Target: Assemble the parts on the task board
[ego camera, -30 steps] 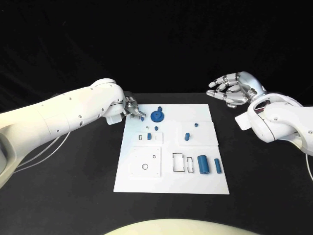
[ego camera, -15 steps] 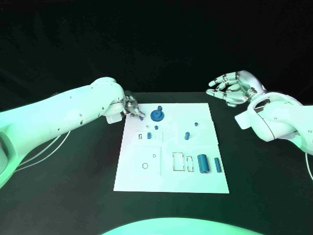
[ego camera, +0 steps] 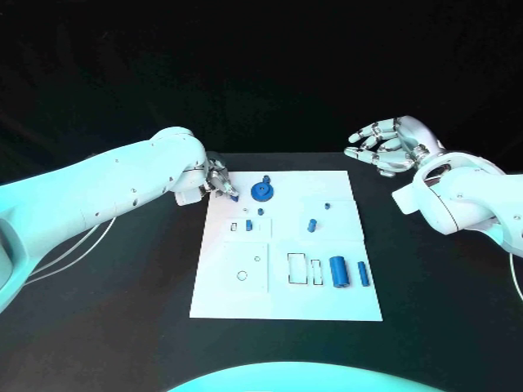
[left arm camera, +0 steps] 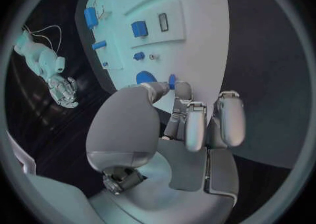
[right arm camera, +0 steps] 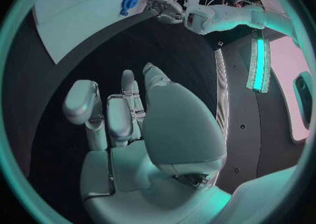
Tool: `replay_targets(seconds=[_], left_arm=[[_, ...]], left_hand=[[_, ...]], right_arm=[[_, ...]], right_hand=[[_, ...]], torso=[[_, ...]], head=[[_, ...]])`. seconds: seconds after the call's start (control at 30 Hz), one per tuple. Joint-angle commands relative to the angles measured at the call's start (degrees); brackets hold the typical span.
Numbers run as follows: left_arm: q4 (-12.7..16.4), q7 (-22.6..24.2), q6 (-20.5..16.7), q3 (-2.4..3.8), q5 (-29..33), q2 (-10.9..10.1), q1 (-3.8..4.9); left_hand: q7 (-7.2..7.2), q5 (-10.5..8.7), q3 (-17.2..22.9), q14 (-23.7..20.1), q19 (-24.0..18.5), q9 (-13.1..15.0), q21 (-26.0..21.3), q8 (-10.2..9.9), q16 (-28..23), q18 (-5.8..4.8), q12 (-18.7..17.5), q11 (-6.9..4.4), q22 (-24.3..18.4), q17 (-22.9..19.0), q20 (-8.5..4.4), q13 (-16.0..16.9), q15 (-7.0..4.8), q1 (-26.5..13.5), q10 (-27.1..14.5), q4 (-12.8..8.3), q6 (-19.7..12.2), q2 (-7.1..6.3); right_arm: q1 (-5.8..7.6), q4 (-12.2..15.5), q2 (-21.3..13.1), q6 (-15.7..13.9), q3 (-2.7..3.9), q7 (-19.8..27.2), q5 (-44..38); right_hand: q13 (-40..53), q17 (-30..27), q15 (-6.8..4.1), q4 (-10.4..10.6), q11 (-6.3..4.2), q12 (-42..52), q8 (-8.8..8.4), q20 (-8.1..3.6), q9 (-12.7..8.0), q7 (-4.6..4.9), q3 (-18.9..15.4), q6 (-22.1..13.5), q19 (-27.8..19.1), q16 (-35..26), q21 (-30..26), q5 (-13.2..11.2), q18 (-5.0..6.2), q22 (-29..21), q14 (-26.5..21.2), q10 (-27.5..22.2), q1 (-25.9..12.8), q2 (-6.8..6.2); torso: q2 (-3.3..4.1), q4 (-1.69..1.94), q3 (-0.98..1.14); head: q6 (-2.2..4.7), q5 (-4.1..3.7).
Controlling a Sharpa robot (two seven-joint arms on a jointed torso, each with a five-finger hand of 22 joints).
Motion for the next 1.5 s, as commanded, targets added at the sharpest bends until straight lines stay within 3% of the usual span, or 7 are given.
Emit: replay_targets(seconds=[0.03, 0.1, 0.2, 0.57, 1.03, 1.37, 1.5], left_arm=[[0.02, 0.25, 0.83, 0.0, 1.01, -0.05, 0.01], [0.06, 0.61, -0.6, -0.01, 1.7, -0.14, 0.01], [0.13, 1.04, -2.47, -0.02, 3.41, -0.33, 0.01], [3.1, 2.03, -7.16, -0.01, 9.14, -3.11, 0.02], [14.8, 3.2, -12.29, -0.14, 4.84, -10.33, -0.11], [23.87, 4.57, -17.93, -0.69, -3.02, -15.03, -1.17], [26.56, 4.99, -19.43, -0.79, -4.47, -16.43, -1.76]], left_hand=[[0.34, 4.79, 10.35, 4.41, 0.51, 1.07, 0.55, 0.55, 0.38, -0.73, 0.5, -0.24, 0.47, 9.67, -0.24, 1.25, -0.12, -1.95, 1.55, -9.62, 0.73, -0.8], [0.17, 7.14, 11.18, 4.48, 0.79, 1.56, 0.8, 0.75, 0.43, -0.82, 1.11, -0.41, 0.88, 9.82, -0.32, 2.3, -0.27, -2.93, 2.43, -10.5, 1.2, -1.27], [-0.38, 13.56, 12.52, 4.63, 1.83, 2.56, 1.71, 1.16, 0.55, -1.15, 3.71, -0.95, 2.35, 10.16, -0.75, 6.67, -0.76, -5.01, 5.31, -12.26, 2.64, -2.43], [-1.28, 20.2, 13.89, 4.94, 2.62, 3.77, 2.53, 1.17, 0.94, -1.42, 5.97, -1.81, 3.62, 11.09, -1.5, 10.93, -1.52, -7.83, 8.23, -14.99, 4.9, -3.43], [-1.61, 21.9, 14.14, 5.1, 2.87, 3.99, 2.79, 1.03, 1.18, -1.51, 6.6, -2.1, 4.03, 11.63, -1.71, 12.23, -1.73, -8.42, 9.16, -15.95, 5.83, -3.85], [-1.81, 22.68, 14.31, 5.25, 3.23, 4.05, 3.09, 0.94, 1.39, -1.63, 7.09, -2.28, 4.55, 12.12, -1.82, 13.17, -1.86, -8.72, 9.86, -16.41, 6.47, -4.19], [-1.83, 22.71, 14.33, 5.27, 3.3, 4.05, 3.15, 0.93, 1.43, -1.66, 7.16, -2.3, 4.66, 12.2, -1.83, 13.29, -1.87, -8.74, 9.94, -16.44, 6.53, -4.21]], right_arm=[[0.01, -0.05, 0.13, -0.07, 0.03, 0.45, -0.59], [0.01, -0.08, 0.13, -0.1, 0.02, 0.48, -0.59], [0.01, -0.14, 0.14, -0.25, 0.02, 0.51, -0.57], [0.01, -0.3, 0.06, -0.44, 0.01, 0.58, -0.31], [-0.04, -0.53, -0.36, -0.37, -0.1, 0.56, -0.05], [-0.12, -0.51, -0.73, -0.63, -0.18, 1.14, 0.12], [-0.13, -0.58, -0.8, -0.84, -0.2, 1.91, 1.49]], right_hand=[[-0.09, -0.23, 0.03, 0.02, -0.11, -0.38, 0.31, -0.09, 0.05, -0.09, 0.35, -0.43, -0.31, -0.2, -0.25, 0.28, 0.32, 0.0, -0.58, -0.25, -0.28, 0.3], [-0.12, -0.23, 0.04, 0.07, -0.09, -0.4, 0.33, -0.09, 0.05, -0.08, 0.41, -0.48, -0.31, -0.2, -0.29, 0.37, 0.33, -0.01, -0.58, -0.23, -0.35, 0.33], [-0.12, -0.23, 0.04, 0.07, -0.09, -0.4, 0.33, -0.09, 0.05, -0.08, 0.41, -0.48, -0.31, -0.2, -0.29, 0.37, 0.33, -0.01, -0.58, -0.23, -0.35, 0.33], [-0.17, -0.19, 0.05, 0.08, -0.08, -0.45, 0.36, -0.08, 0.04, -0.05, 0.51, -0.55, -0.31, -0.17, -0.31, 0.52, 0.33, -0.01, -0.57, -0.23, -0.44, 0.33], [-0.5, -1.05, 0.13, 0.06, 0.02, -0.93, 0.54, -0.01, 0.04, 0.01, 0.89, -0.76, -0.68, -0.69, -1.49, 0.84, 0.51, -0.5, -0.91, -0.56, -0.62, 0.12], [-4.62, -5.25, 0.45, -0.01, 0.38, -6.18, 0.58, 0.32, -0.58, 0.32, 4.62, -1.03, -2.12, -3.4, -6.6, 0.68, 1.23, -2.58, -2.62, 0.55, -0.2, -1.34], [-7.38, -22.14, 1.08, -0.04, 0.88, -9.35, 0.59, 0.94, -0.99, 0.72, 7.32, -0.91, -10.56, -16.68, -30.14, 0.57, 4.44, -13.65, -11.3, 1.48, -0.68, -2.65]], torso=[[-0.07, -0.01, 0.02], [-0.09, 0.0, 0.06], [-0.13, 0.05, 0.02], [-0.15, 0.01, 0.03], [-0.1, 0.09, -0.05], [-0.04, 0.16, -0.06], [0.0, 0.13, -0.07]], head=[[0.0, 0.19], [-0.06, 0.23], [-0.18, 0.09], [0.06, 0.09], [0.29, 0.29], [0.14, 0.59], [0.08, 0.77]])
